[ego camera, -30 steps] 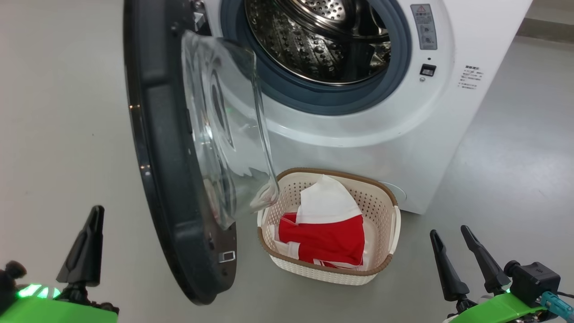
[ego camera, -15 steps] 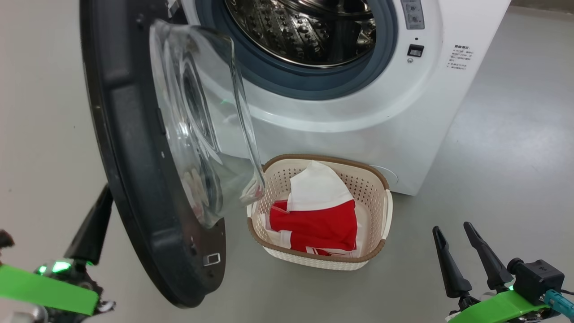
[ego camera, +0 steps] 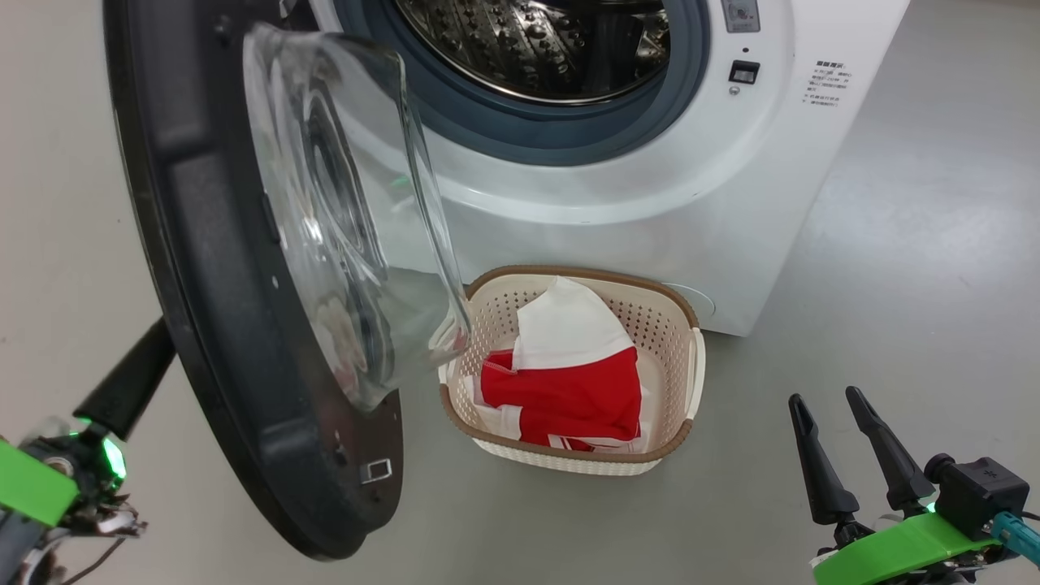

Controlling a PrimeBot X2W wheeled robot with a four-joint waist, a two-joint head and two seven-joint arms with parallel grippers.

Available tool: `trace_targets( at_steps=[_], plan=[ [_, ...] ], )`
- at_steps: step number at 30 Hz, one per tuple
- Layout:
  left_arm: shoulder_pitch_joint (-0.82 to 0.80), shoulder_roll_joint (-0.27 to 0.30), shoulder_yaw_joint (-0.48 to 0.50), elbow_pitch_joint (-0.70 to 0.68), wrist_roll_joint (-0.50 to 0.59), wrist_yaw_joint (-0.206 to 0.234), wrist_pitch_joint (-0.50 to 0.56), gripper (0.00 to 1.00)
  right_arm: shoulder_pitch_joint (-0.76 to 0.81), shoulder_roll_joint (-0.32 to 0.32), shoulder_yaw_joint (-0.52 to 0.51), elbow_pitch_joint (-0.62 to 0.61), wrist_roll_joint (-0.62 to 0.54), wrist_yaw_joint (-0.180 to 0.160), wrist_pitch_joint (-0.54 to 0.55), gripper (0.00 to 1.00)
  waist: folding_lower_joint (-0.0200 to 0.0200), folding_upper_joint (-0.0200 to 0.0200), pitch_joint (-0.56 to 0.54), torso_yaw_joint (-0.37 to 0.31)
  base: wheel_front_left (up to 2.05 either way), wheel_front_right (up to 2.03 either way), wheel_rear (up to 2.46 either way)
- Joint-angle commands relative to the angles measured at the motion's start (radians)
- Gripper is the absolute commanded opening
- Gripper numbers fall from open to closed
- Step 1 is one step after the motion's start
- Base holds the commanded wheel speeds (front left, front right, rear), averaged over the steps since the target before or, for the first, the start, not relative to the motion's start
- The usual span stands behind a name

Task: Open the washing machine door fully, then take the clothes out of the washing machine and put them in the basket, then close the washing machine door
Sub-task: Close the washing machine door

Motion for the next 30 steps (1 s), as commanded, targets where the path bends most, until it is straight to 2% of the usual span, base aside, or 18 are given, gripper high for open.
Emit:
trace_targets(
  at_steps=[1,4,14,22,30],
  plan=[
    [-0.059,0.027,0.059,-0.020,-0.012,-0.006,0.020,0.00,-0.041,-0.008,0.024,-0.025,-0.005,0.007,-0.006,1.00,0.0000,0.0000,0.002,-0.002,0.00,0.00,0.00],
    [-0.068,-0.007,0.124,-0.013,-0.040,-0.006,0.133,0.00,-0.044,-0.008,0.022,-0.026,-0.004,0.007,-0.006,1.00,0.0000,0.0000,0.007,-0.006,0.00,0.00,0.00],
    [-0.120,-0.111,0.232,0.024,0.032,-0.006,0.390,0.00,-0.063,0.001,0.018,-0.027,-0.004,0.007,-0.006,1.00,0.0000,0.0000,0.026,-0.027,0.00,0.00,0.00],
    [-0.161,-0.171,0.277,0.044,0.098,-0.006,0.494,0.00,-0.075,0.008,0.012,-0.031,-0.003,0.007,-0.006,1.00,0.0000,0.0000,0.044,-0.061,0.00,0.00,0.00],
    [-0.220,-0.206,0.268,0.063,0.160,-0.006,0.553,0.00,-0.094,0.018,0.013,-0.032,-0.004,0.007,-0.006,1.00,0.0000,0.0000,0.062,-0.100,0.00,0.00,0.00]
  ],
)
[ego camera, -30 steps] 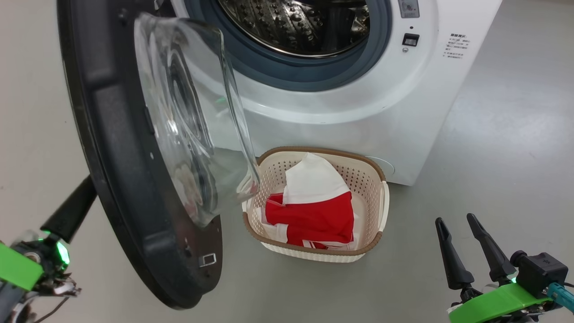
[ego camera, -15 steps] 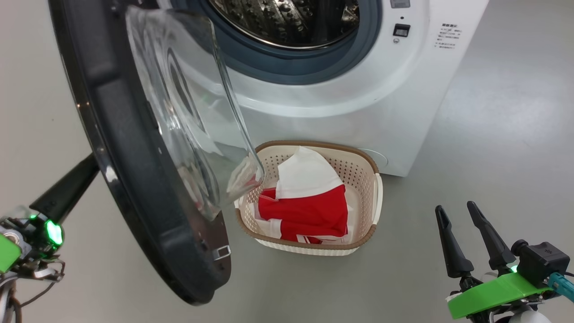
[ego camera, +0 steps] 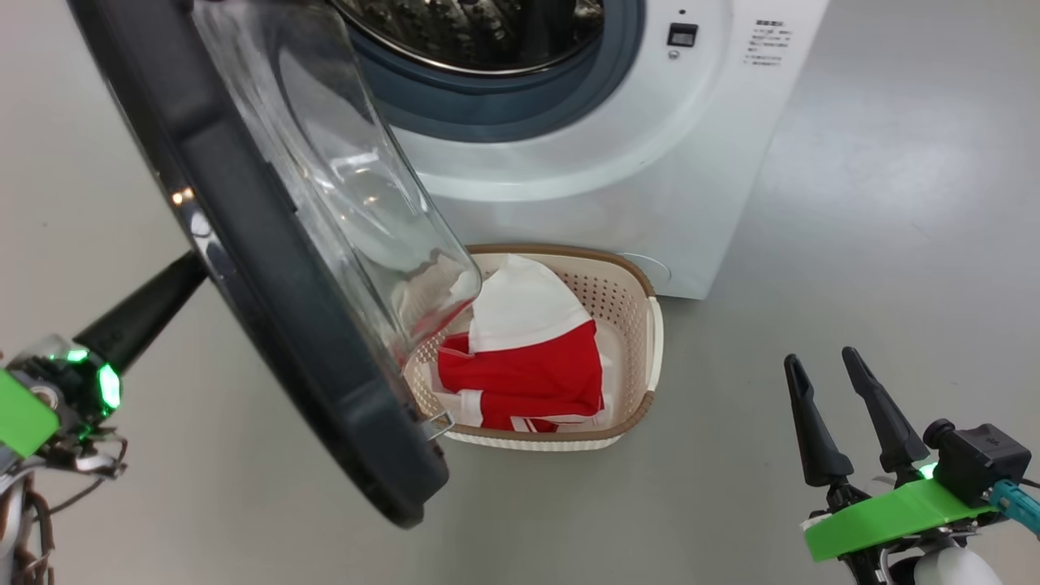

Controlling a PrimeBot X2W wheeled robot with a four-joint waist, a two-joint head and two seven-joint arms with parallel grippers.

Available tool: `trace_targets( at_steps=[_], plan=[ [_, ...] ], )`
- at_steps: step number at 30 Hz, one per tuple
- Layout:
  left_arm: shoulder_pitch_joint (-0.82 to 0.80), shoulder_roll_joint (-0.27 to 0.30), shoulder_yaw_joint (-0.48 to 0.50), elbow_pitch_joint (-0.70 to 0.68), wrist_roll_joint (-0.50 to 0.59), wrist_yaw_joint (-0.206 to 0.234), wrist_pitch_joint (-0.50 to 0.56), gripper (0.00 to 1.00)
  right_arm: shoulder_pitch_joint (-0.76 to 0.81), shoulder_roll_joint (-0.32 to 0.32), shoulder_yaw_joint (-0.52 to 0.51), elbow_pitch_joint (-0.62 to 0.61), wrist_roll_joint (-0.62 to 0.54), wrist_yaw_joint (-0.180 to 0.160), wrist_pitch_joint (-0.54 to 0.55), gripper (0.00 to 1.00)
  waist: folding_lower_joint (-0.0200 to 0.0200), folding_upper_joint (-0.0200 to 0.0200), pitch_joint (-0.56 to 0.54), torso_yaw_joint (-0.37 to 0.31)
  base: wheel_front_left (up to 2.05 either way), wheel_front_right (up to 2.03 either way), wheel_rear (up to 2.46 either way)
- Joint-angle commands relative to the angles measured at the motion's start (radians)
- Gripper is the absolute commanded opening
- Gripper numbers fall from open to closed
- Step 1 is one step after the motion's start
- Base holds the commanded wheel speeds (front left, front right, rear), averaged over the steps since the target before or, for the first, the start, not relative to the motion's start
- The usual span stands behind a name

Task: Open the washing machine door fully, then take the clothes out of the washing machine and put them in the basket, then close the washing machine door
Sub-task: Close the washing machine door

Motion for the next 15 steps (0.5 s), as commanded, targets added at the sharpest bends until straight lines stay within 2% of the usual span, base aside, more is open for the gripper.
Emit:
trace_targets(
  at_steps=[1,9,15],
  plan=[
    [-0.064,0.029,0.030,-0.026,0.023,-0.007,0.011,0.00,-0.034,-0.003,0.021,-0.027,-0.005,0.007,-0.006,1.00,0.0000,0.0000,0.012,-0.020,0.00,0.00,0.00],
    [-0.107,0.017,0.006,-0.031,0.053,-0.007,0.014,0.00,-0.054,0.009,0.018,-0.029,-0.003,0.007,-0.006,1.00,0.0000,0.0000,0.037,-0.068,0.00,0.00,0.00],
    [-0.136,0.004,-0.032,-0.048,0.092,-0.007,-0.024,0.00,-0.062,0.020,0.016,-0.030,0.000,0.007,-0.006,1.00,0.0000,0.0000,0.054,-0.112,0.00,0.00,0.00]
  ],
)
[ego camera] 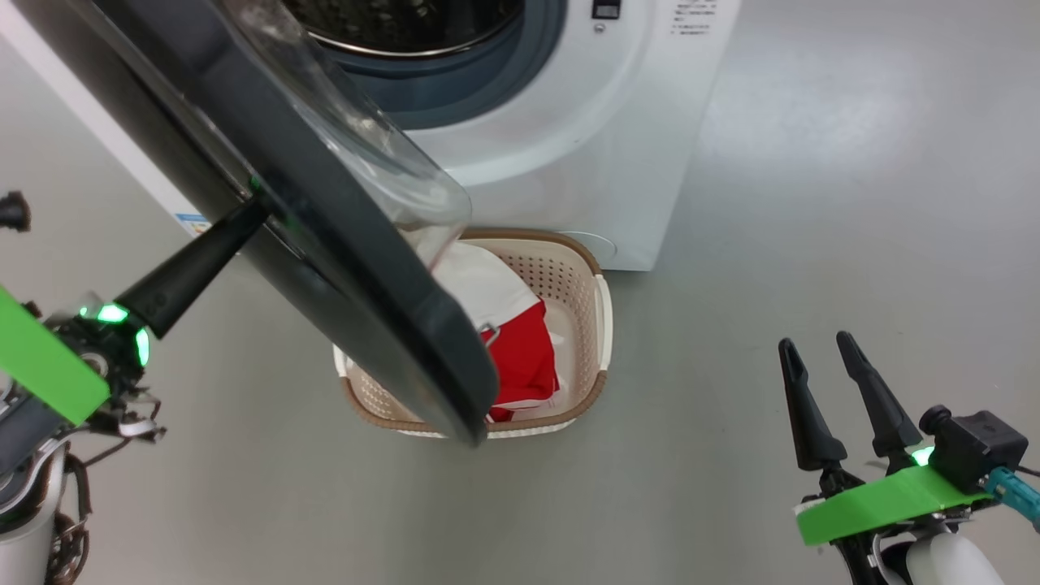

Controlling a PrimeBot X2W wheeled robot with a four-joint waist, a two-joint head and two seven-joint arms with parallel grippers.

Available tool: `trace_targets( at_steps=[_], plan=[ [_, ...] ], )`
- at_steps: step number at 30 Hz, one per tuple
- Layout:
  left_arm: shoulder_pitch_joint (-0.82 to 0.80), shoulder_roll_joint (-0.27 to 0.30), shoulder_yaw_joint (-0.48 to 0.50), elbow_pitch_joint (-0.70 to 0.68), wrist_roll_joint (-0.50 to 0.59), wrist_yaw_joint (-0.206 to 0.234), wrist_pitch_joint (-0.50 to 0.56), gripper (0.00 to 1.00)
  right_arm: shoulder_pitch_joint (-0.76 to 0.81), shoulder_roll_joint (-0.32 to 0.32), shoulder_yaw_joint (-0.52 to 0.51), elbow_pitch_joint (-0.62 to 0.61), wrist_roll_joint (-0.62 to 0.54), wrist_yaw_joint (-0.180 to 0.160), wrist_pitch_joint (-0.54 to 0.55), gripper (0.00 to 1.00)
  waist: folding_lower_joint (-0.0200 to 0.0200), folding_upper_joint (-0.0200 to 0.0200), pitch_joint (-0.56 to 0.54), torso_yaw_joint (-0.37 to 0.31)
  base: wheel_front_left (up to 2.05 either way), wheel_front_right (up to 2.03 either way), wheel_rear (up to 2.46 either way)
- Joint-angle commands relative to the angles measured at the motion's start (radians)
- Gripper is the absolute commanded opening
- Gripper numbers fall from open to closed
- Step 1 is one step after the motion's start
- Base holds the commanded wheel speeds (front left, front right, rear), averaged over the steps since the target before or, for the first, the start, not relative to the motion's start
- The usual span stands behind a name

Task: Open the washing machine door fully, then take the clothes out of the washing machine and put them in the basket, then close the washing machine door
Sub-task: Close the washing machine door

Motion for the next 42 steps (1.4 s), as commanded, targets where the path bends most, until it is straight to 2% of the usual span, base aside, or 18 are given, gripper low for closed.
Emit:
trace_targets(
  at_steps=[1,7,18,35,42],
  plan=[
    [-0.056,0.028,0.025,-0.038,0.014,-0.007,-0.011,0.00,-0.040,0.003,0.017,-0.028,0.001,0.007,-0.006,1.00,0.0000,-0.0001,0.015,-0.024,0.00,0.00,0.00],
    [-0.092,0.035,-0.024,-0.048,0.045,-0.007,-0.068,0.00,-0.052,0.014,0.014,-0.033,0.002,0.007,-0.006,1.00,0.0000,-0.0001,0.036,-0.067,0.00,0.00,0.00],
    [-0.198,0.088,-0.095,-0.005,0.087,-0.007,-0.209,0.00,-0.079,0.029,0.009,-0.042,0.009,0.007,-0.006,1.00,0.0000,-0.0001,0.093,-0.135,0.00,0.00,0.00],
    [-0.445,0.183,-0.244,0.196,0.143,-0.007,-0.434,0.00,-0.137,0.033,0.024,-0.050,0.062,0.007,-0.006,1.00,0.0000,-0.0001,0.187,-0.227,0.00,0.00,0.00],
    [-0.509,0.205,-0.298,0.268,0.155,-0.007,-0.520,0.00,-0.142,0.033,0.021,-0.052,0.076,0.007,-0.006,1.00,0.0000,-0.0001,0.200,-0.251,0.00,0.00,0.00]
  ],
)
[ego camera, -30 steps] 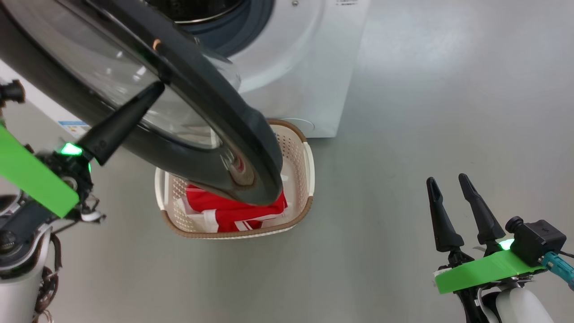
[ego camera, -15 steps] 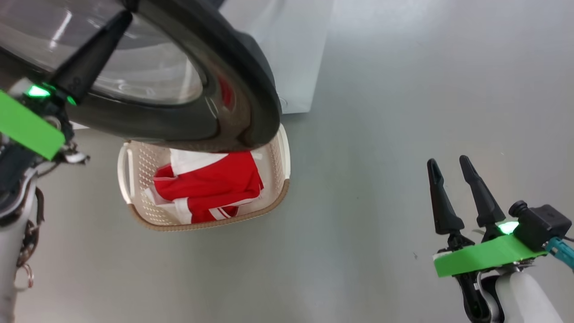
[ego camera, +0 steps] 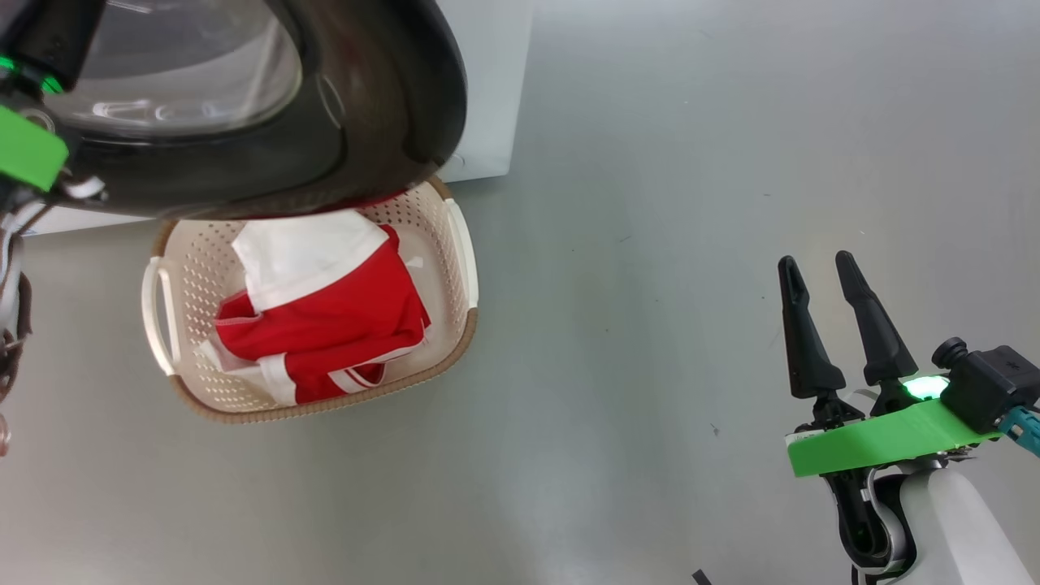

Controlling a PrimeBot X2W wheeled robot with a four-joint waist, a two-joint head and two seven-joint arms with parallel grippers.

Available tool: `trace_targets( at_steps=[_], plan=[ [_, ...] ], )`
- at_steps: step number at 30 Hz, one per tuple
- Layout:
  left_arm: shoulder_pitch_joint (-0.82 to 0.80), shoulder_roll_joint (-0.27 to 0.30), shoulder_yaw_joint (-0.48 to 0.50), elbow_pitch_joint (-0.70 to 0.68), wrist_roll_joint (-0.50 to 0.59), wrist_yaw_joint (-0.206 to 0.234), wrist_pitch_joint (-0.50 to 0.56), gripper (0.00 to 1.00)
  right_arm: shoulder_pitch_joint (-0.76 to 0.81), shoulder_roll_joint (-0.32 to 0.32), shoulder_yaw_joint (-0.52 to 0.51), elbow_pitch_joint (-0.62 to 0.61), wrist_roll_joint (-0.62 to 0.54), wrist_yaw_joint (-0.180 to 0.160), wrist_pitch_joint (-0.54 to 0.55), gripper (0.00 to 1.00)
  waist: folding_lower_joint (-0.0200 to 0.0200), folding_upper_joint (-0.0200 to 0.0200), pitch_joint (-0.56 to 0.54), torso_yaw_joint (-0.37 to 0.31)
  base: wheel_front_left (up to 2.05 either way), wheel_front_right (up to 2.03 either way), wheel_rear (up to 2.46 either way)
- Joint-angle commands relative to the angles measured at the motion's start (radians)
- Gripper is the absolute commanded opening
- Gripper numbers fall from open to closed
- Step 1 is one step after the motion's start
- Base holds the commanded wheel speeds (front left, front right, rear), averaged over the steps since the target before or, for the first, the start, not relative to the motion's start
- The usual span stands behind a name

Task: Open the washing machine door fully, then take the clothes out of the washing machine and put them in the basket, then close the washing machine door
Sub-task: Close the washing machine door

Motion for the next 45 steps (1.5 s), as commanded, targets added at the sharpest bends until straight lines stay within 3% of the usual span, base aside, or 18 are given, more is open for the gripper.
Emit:
trace_targets(
  at_steps=[1,11,24,27,33,35,37,38,45],
  plan=[
    [-0.039,0.052,0.029,-0.012,0.007,-0.006,-0.010,0.00,-0.009,0.002,0.021,-0.026,0.006,0.007,-0.006,1.00,0.0000,0.0000,0.006,-0.008,0.00,0.00,0.00],
    [-0.065,0.084,-0.059,0.041,-0.046,-0.006,-0.091,0.00,-0.007,0.002,0.007,-0.027,-0.001,0.007,-0.006,1.00,0.0000,0.0000,-0.002,-0.006,0.00,0.00,0.00],
    [0.097,0.075,-0.152,-0.040,-0.108,-0.006,-0.229,0.00,0.025,0.002,-0.007,-0.017,-0.064,0.007,-0.006,1.00,0.0000,0.0000,-0.087,0.065,0.00,0.00,0.00],
    [0.148,0.074,-0.172,-0.051,-0.109,-0.006,-0.274,0.13,0.042,0.001,-0.010,-0.014,-0.076,0.007,-0.006,1.00,0.0000,0.0000,-0.114,0.086,0.00,0.00,0.00],
    [0.255,0.077,-0.219,-0.053,-0.097,-0.006,-0.372,0.56,0.085,-0.015,-0.009,-0.005,-0.083,0.007,-0.006,1.00,0.0000,0.0000,-0.173,0.126,0.00,0.00,0.00],
    [0.291,0.077,-0.231,-0.050,-0.099,-0.006,-0.394,0.80,0.099,-0.021,-0.012,-0.004,-0.082,0.007,-0.006,1.00,0.0000,0.0000,-0.191,0.138,0.00,0.00,0.00],
    [0.307,0.078,-0.234,-0.048,-0.101,-0.006,-0.404,0.82,0.107,-0.025,-0.013,-0.003,-0.081,0.007,-0.006,1.00,0.0000,0.0000,-0.199,0.145,0.00,0.00,0.00],
    [0.323,0.078,-0.237,-0.045,-0.099,-0.006,-0.412,0.97,0.114,-0.028,-0.015,-0.003,-0.081,0.007,-0.006,1.00,0.0000,0.0000,-0.207,0.152,0.00,0.00,0.00],
    [0.426,0.078,-0.236,-0.019,-0.068,-0.006,-0.440,1.00,0.150,-0.047,-0.021,0.007,-0.076,0.007,-0.006,1.00,0.0000,0.0000,-0.255,0.191,0.00,0.00,0.00]
  ],
)
